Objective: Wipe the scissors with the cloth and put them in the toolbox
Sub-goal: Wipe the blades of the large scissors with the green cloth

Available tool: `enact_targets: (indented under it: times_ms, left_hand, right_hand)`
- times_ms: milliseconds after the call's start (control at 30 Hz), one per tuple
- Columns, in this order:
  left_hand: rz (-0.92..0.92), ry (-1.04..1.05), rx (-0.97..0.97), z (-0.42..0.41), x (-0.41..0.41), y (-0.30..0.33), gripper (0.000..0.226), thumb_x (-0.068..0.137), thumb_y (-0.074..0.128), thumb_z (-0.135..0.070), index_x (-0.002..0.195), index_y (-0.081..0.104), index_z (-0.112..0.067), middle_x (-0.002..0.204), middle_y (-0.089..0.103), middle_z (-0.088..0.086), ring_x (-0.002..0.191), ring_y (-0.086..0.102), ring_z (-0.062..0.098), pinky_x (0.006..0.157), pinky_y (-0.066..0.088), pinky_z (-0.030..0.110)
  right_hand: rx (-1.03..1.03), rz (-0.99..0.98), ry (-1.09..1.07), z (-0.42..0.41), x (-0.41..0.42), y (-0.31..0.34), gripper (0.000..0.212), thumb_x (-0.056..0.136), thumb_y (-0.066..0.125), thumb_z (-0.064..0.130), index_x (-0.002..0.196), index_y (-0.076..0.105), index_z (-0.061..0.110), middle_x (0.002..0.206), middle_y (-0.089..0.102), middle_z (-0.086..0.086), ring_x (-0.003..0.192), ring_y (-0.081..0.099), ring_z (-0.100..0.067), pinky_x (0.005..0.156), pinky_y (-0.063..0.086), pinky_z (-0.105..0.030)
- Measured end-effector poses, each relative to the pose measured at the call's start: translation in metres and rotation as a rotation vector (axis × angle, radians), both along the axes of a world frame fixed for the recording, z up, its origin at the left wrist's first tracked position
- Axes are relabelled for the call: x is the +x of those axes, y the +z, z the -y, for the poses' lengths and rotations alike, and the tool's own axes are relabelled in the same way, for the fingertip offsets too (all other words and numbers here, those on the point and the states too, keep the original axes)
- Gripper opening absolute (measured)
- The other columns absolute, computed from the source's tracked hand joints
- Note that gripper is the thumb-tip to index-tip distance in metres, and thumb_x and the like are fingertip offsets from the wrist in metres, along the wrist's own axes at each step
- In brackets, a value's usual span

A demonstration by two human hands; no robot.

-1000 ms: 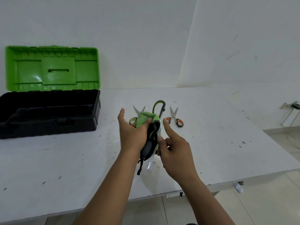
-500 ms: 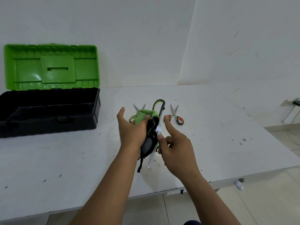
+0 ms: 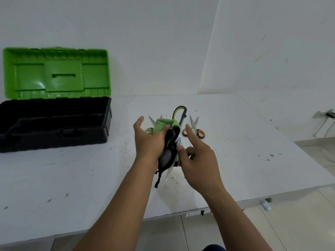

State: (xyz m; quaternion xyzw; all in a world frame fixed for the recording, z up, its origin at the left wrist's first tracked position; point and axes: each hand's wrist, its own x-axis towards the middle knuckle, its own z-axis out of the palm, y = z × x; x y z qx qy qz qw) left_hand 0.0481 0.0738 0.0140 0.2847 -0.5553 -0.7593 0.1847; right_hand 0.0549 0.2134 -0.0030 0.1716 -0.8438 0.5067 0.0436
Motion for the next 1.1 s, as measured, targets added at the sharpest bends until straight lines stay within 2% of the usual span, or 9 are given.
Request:
enact_targets:
  times_ms: [100,267,367,433,600,733,833,933,1100]
  left_hand:
    - [-0.009,0.042,0.034,0.006,-0.004,0.004,0.085,0.087,0.086,-0.022,0.153,0.035,-0.042,0.109,0.065,0.001,0.101,0.074,0.023,0.093,0.063,0.045]
    - [0.000,-0.056,0.067,0.008,-0.003,0.004,0.079,0.088,0.085,-0.032,0.153,0.039,-0.036,0.127,0.067,0.010,0.105,0.075,0.026,0.095,0.062,0.047]
    - [-0.006,-0.141,0.038,-0.003,0.006,-0.005,0.072,0.091,0.082,-0.034,0.151,0.042,-0.034,0.117,0.071,0.003,0.101,0.077,0.023,0.095,0.062,0.045]
    - [-0.012,-0.136,0.023,-0.004,0.008,-0.009,0.074,0.090,0.083,-0.034,0.151,0.042,-0.035,0.115,0.071,0.001,0.102,0.077,0.023,0.096,0.062,0.045]
    - [-0.043,0.042,0.104,0.019,0.003,-0.004,0.077,0.091,0.081,-0.036,0.155,0.038,-0.036,0.131,0.068,0.010,0.109,0.074,0.026,0.098,0.061,0.048]
    - [-0.010,-0.094,0.069,0.015,0.011,-0.001,0.079,0.092,0.080,-0.036,0.158,0.037,-0.033,0.131,0.068,0.011,0.106,0.075,0.025,0.094,0.062,0.043]
    - [0.019,-0.248,0.018,-0.002,0.016,-0.007,0.082,0.090,0.082,-0.032,0.158,0.038,-0.030,0.117,0.076,0.005,0.102,0.078,0.022,0.095,0.062,0.043]
    - [0.000,-0.194,-0.062,-0.006,0.015,-0.007,0.084,0.087,0.087,-0.027,0.155,0.039,-0.033,0.105,0.074,-0.003,0.096,0.077,0.016,0.089,0.062,0.037]
    - [-0.015,-0.093,-0.021,-0.007,0.007,-0.003,0.084,0.084,0.089,-0.021,0.148,0.040,-0.043,0.120,0.063,0.002,0.105,0.074,0.024,0.097,0.061,0.047]
  right_hand:
    - [0.031,-0.007,0.003,-0.004,0.006,-0.006,0.060,0.106,0.057,0.032,0.159,0.034,0.046,0.067,0.068,-0.006,0.052,0.045,-0.012,0.061,0.051,-0.036]
    - [0.009,0.000,-0.015,-0.011,0.005,-0.008,0.066,0.106,0.058,0.032,0.161,0.026,0.048,0.066,0.067,-0.008,0.052,0.045,-0.012,0.062,0.052,-0.040]
    - [-0.009,0.019,-0.015,-0.012,0.002,-0.007,0.067,0.105,0.057,0.030,0.162,0.025,0.045,0.066,0.068,-0.008,0.052,0.046,-0.014,0.059,0.049,-0.037]
    - [-0.011,0.041,-0.001,-0.011,0.002,-0.006,0.067,0.105,0.057,0.032,0.163,0.025,0.044,0.068,0.071,-0.004,0.052,0.049,-0.013,0.060,0.052,-0.037]
    - [-0.031,0.065,0.036,-0.015,0.007,-0.005,0.065,0.105,0.058,0.033,0.162,0.027,0.044,0.063,0.069,0.007,0.046,0.049,-0.007,0.058,0.053,-0.034]
    - [-0.065,0.060,-0.028,-0.011,0.005,-0.005,0.063,0.105,0.059,0.033,0.160,0.031,0.045,0.061,0.067,0.004,0.051,0.051,-0.011,0.058,0.053,-0.035]
    - [-0.044,0.049,-0.043,-0.005,-0.001,-0.006,0.065,0.105,0.056,0.023,0.161,0.030,0.044,0.050,0.052,0.011,0.047,0.042,-0.012,0.052,0.042,-0.030]
    - [-0.017,0.042,-0.023,-0.004,-0.001,-0.005,0.067,0.105,0.054,0.021,0.162,0.027,0.044,0.049,0.048,0.011,0.047,0.041,-0.010,0.049,0.035,-0.021]
    - [-0.009,0.002,-0.012,-0.003,0.000,-0.002,0.066,0.106,0.056,0.027,0.163,0.026,0.043,0.051,0.052,0.009,0.049,0.042,-0.011,0.052,0.035,-0.021]
